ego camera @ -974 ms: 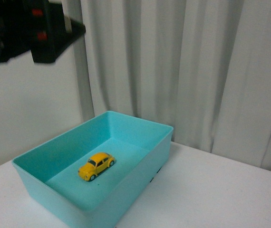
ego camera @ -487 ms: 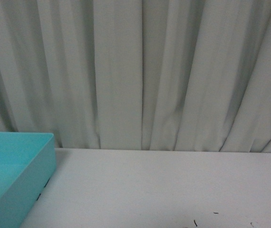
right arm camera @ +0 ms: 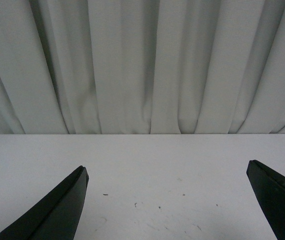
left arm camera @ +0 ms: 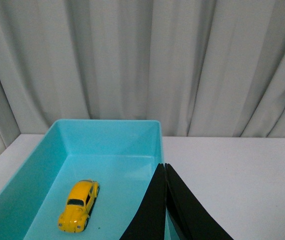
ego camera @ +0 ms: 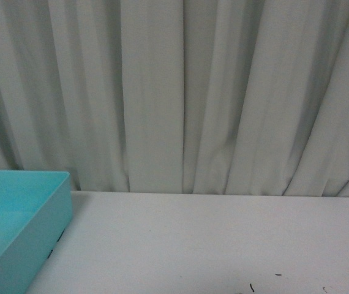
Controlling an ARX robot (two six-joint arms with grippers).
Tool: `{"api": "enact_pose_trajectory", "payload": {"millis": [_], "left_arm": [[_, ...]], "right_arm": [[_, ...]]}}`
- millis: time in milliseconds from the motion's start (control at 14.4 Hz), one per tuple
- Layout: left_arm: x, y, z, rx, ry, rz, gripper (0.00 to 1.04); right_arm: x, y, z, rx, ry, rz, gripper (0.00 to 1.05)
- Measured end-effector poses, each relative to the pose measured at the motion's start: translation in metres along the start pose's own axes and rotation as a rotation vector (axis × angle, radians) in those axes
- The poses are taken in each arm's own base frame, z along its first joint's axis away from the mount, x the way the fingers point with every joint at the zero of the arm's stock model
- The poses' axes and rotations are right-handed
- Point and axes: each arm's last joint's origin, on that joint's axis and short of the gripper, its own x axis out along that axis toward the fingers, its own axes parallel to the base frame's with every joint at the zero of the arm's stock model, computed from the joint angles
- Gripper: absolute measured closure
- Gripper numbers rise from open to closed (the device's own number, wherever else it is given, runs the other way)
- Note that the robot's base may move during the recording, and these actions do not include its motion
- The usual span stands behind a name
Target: Wind up and store yellow beetle toy
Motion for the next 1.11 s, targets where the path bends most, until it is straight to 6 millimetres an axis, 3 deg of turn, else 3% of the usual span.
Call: {"api": "enact_pose_trajectory", "payload": {"millis": [487, 557, 1044, 1113], "left_arm": [[-0.015, 0.000, -0.016, -0.001, 0.043, -0.001, 1.03], [-0.018, 0.000, -0.010, -0.001, -0.022, -0.001, 1.03], [-0.018, 0.000, -0.012, -0.001, -0.003, 0.000, 1.03], [-0.018, 0.000, -0.012, -0.002, -0.003, 0.000, 0.99]], "right_arm": [[0.000, 0.000, 0.000, 0.000, 0.000, 0.000, 0.07], [0.000, 0.000, 0.000, 0.000, 0.001, 0.000, 0.07], [0.000, 0.000, 0.000, 0.000, 0.000, 0.000, 0.07], [0.000, 0.000, 0.000, 0.000, 0.000, 0.000, 0.07]]}}
